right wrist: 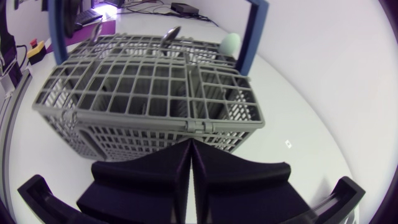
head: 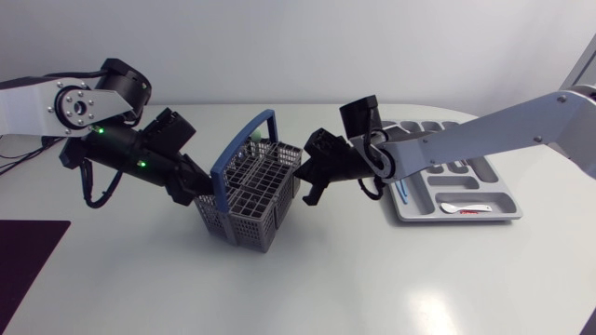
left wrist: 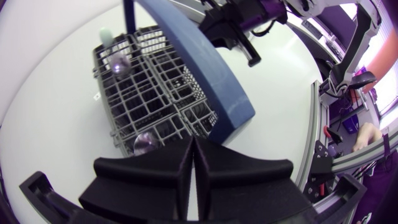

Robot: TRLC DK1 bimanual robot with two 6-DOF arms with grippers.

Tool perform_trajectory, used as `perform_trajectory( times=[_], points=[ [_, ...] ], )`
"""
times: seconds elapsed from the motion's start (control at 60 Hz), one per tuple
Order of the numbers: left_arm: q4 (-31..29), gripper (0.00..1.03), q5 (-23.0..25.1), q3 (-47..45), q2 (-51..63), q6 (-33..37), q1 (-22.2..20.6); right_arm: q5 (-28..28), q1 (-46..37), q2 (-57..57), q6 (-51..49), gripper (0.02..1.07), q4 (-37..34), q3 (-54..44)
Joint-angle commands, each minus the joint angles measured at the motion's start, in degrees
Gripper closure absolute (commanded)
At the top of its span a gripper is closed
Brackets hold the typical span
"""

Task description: Unload the cutlery basket into the drawer organizer.

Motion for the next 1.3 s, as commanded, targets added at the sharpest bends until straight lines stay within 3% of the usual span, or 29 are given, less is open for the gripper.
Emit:
perform_trajectory(
  times=[0.0, 0.217, 0.3, 0.383, 0.5, 0.55, 0.633, 0.8, 0.9, 1.033, 1.283],
  points=[
    [-0.16, 1.00, 0.46, -2.29, -0.92, -2.37, -3.50, 1.16, -0.62, 1.82, 1.65, 1.00, 1.35, 4.14],
    [4.15, 1.00, 0.11, -2.38, 0.05, -8.61, -11.93, 4.15, -2.99, 0.95, 2.18, 0.99, 2.85, 5.54],
    [4.24, 1.00, -0.51, -1.59, -1.18, -8.70, -11.14, 3.89, -4.84, -3.98, 2.88, 0.97, 2.76, 2.38],
    [4.24, 1.00, -0.42, 0.34, -3.47, -8.79, -5.17, 2.30, -5.45, -11.89, 2.88, 0.91, 0.74, -2.81],
    [4.06, 0.95, -0.42, 2.28, -4.87, -8.44, 1.60, 0.02, -4.57, -23.31, 2.88, 0.45, -5.15, -8.96],
    [4.06, 0.95, -0.51, 2.28, -4.96, -8.26, 3.09, -0.68, -3.34, -26.83, 2.70, 0.38, -8.32, -10.63],
    [3.53, 0.95, -0.59, 1.22, -4.70, -7.56, 4.24, -1.48, -1.41, -30.69, 2.79, 0.42, -12.53, -12.92],
    [5.03, 0.95, -1.38, 0.52, -2.15, -5.98, 5.56, -7.89, -0.62, -34.47, 2.35, 0.94, -20.18, -15.38],
    [8.54, 0.95, -0.94, 3.42, 1.63, -7.38, 6.52, -10.62, 0.35, -35.35, -0.02, 0.95, -23.61, -17.40],
    [14.43, 0.95, -0.94, 5.44, 6.73, -9.14, 4.59, -10.70, 4.22, -35.88, -0.46, 0.96, -24.58, -19.59],
    [16.37, 0.96, -0.94, 10.71, 14.29, -9.75, 3.36, -10.70, 9.84, -31.49, -0.37, 0.96, -24.31, -20.30]
  ],
)
